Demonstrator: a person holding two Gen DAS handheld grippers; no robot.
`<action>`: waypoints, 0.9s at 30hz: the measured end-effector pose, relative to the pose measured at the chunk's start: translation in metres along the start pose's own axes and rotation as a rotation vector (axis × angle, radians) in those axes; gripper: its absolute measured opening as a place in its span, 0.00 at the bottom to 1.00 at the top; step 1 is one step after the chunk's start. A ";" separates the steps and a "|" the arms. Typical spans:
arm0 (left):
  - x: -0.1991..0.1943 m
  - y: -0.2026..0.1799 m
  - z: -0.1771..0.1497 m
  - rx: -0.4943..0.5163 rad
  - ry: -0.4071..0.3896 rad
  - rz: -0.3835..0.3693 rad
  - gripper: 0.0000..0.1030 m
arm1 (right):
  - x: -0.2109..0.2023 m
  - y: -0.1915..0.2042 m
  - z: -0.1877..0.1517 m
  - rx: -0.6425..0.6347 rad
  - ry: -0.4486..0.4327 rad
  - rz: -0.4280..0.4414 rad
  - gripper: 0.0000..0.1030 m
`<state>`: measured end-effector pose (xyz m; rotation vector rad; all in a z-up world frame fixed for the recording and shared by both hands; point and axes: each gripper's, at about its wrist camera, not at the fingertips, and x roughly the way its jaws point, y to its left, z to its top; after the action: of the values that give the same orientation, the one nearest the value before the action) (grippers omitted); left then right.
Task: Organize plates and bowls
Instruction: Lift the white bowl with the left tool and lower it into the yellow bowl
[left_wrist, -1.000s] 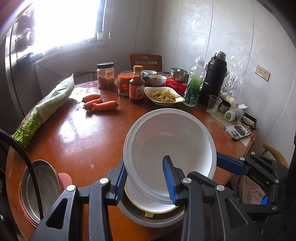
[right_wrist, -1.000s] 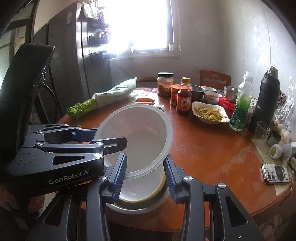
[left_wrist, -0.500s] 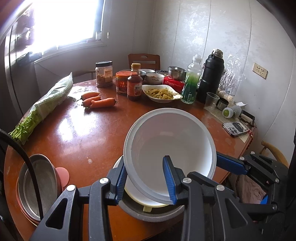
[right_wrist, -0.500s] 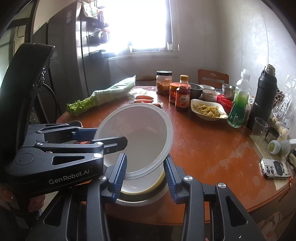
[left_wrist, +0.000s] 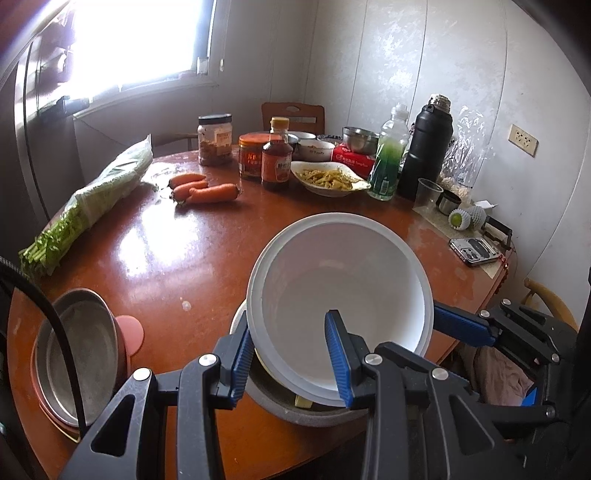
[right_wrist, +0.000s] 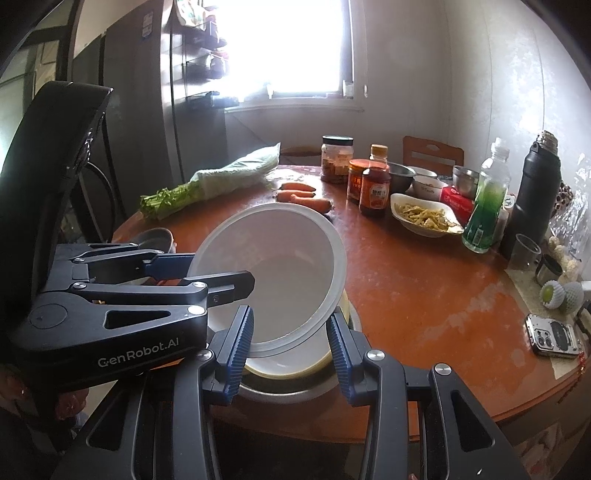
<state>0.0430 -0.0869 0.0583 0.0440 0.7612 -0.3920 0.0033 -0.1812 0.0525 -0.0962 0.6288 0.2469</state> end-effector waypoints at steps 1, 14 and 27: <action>0.001 0.000 -0.001 -0.001 0.005 -0.002 0.36 | 0.001 0.000 -0.001 0.002 0.002 0.001 0.42; 0.021 -0.005 -0.011 0.016 0.034 0.017 0.36 | 0.017 -0.005 -0.017 0.021 0.044 -0.012 0.42; 0.035 -0.005 -0.016 0.029 0.060 0.050 0.36 | 0.033 -0.006 -0.026 0.030 0.075 -0.009 0.42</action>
<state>0.0533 -0.0997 0.0232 0.1018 0.8117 -0.3551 0.0158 -0.1852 0.0121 -0.0793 0.7066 0.2261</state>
